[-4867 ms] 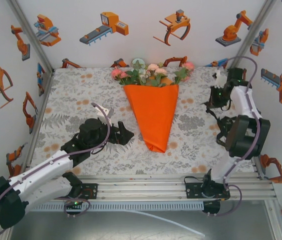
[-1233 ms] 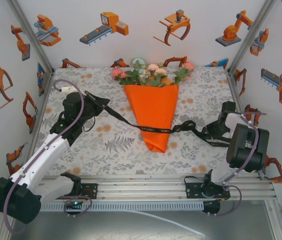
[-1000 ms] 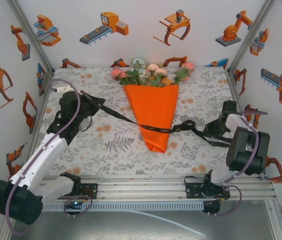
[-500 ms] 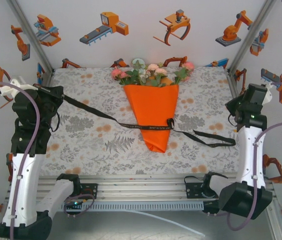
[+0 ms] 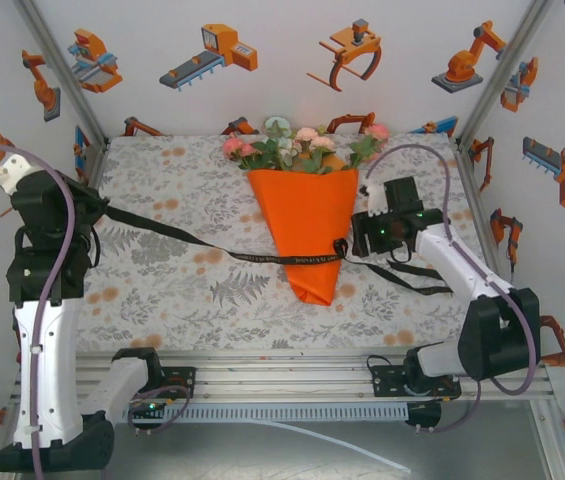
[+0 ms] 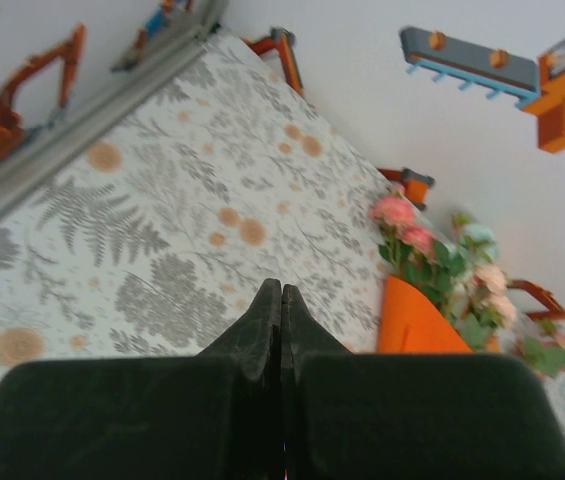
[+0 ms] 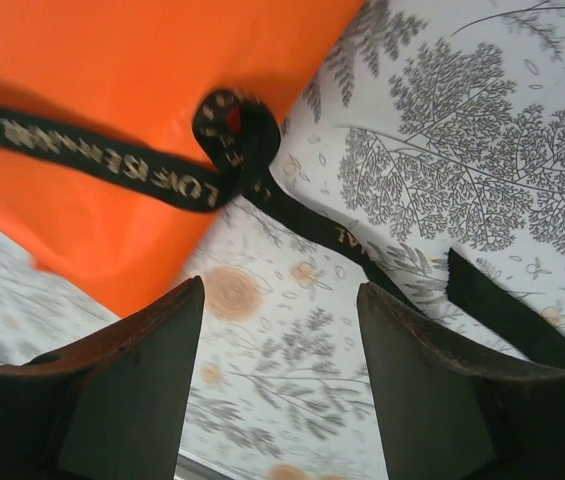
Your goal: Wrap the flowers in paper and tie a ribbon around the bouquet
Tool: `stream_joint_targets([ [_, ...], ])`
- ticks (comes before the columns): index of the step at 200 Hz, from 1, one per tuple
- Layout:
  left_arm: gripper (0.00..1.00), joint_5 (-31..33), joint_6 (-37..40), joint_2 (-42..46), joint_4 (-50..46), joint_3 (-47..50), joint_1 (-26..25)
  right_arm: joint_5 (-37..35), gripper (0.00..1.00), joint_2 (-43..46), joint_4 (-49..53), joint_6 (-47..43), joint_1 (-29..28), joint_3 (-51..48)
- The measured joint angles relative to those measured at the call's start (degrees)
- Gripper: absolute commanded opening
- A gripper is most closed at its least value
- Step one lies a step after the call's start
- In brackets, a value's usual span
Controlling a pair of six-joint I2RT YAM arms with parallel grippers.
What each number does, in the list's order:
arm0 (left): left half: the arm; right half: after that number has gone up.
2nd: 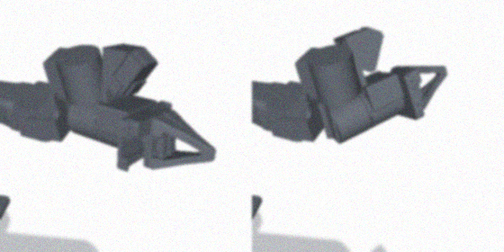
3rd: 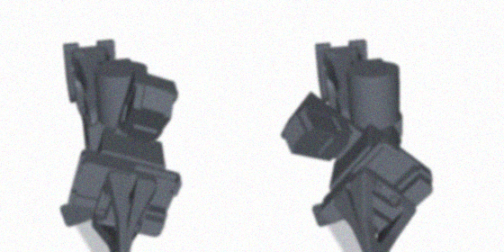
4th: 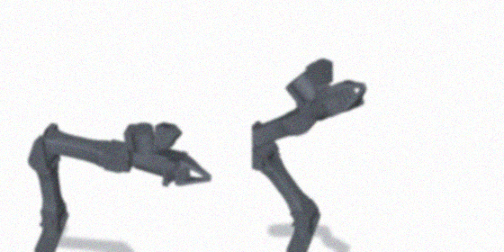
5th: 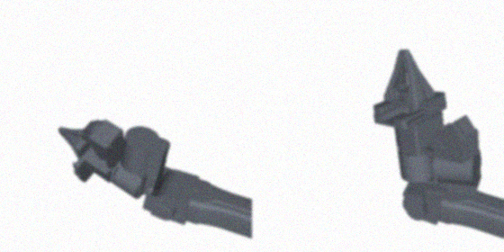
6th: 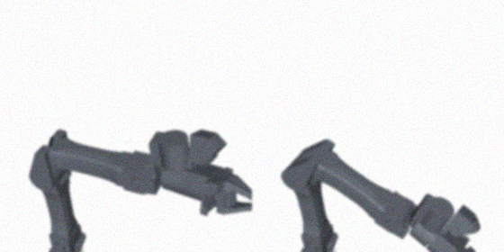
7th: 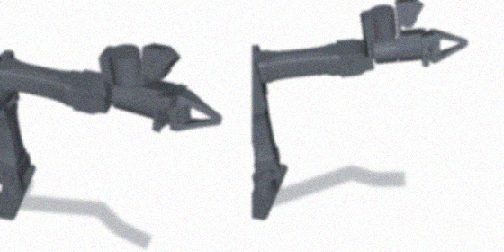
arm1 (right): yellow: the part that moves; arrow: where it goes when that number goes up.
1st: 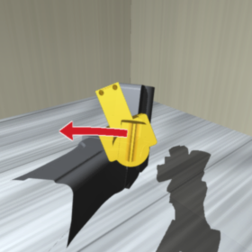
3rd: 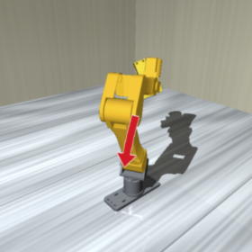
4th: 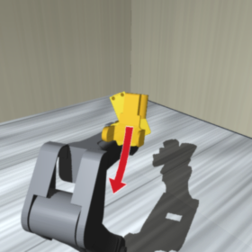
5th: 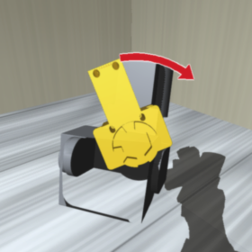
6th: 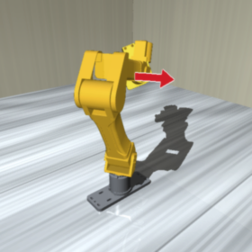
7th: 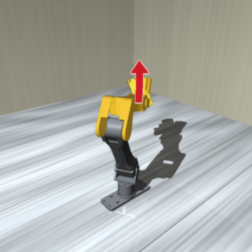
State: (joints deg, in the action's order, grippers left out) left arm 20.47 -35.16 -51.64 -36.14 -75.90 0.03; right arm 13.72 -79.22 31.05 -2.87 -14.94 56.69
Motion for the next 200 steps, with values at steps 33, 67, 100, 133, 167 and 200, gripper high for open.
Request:
stream_joint_targets([
  [33, 0.02, 0.07, 2.54, -0.66, -1.84, 0.0, 4.59, -1.16, 0.64, -2.03, 0.42, -12.7, -2.14, -0.92],
  [67, 0.02, -1.66, 2.58, -0.61, -2.49, 1.9, 7.08, -1.46, 0.62, -9.79, 1.66, -19.67, -2.25, 0.09],
  [100, 0.02, -5.03, 1.36, -0.2, -2.45, 4.98, 7.91, -2.86, 0.54, -14.34, 1.22, -22.43, -3.06, 0.09],
  [133, 0.02, -7.69, -0.15, -0.68, -2.47, 6.32, 8.41, -5.81, 0.09, -16.35, -0.87, -23.65, -3.69, 0.11],
  [167, 0.15, -11.82, -0.87, -0.72, -1.55, 6.82, 9.05, -7.76, 0.0, -15.34, -1.75, -23.89, -3.69, 0.07],
  [200, 0.34, -29.59, 3.5, -2.21, 7.04, 14.49, 2.93, -6.88, 0.0, -4.09, -3.13, -21.53, -3.69, -1.55],
])
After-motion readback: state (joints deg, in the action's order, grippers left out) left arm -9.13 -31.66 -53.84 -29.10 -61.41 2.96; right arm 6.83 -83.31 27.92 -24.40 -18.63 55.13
